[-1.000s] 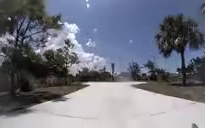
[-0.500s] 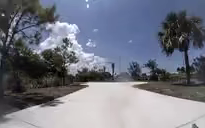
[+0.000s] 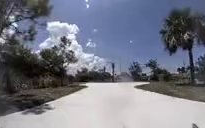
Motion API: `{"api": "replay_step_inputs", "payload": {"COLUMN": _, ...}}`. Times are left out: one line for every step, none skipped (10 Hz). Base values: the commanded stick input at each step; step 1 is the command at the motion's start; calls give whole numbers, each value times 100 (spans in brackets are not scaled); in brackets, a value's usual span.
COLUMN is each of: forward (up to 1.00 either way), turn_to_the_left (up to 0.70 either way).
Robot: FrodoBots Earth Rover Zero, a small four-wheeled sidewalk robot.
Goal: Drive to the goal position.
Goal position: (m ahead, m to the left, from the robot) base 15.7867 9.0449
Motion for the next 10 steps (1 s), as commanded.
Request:
{"api": "replay_step_inputs", "payload": {"forward": 85, "turn_to_the_left": 0}}
{"api": "replay_step_inputs", "payload": {"forward": 85, "turn_to_the_left": 0}}
{"api": "replay_step_inputs", "payload": {"forward": 85, "turn_to_the_left": 0}}
{"api": "replay_step_inputs", "payload": {"forward": 85, "turn_to_the_left": 0}}
{"api": "replay_step_inputs", "payload": {"forward": 85, "turn_to_the_left": 0}}
{"api": "replay_step_inputs", "payload": {"forward": 85, "turn_to_the_left": 0}}
{"api": "replay_step_inputs", "payload": {"forward": 85, "turn_to_the_left": 0}}
{"api": "replay_step_inputs", "payload": {"forward": 85, "turn_to_the_left": 0}}
{"api": "replay_step_inputs", "payload": {"forward": 85, "turn_to_the_left": 0}}
{"api": "replay_step_inputs", "payload": {"forward": 85, "turn_to_the_left": 0}}
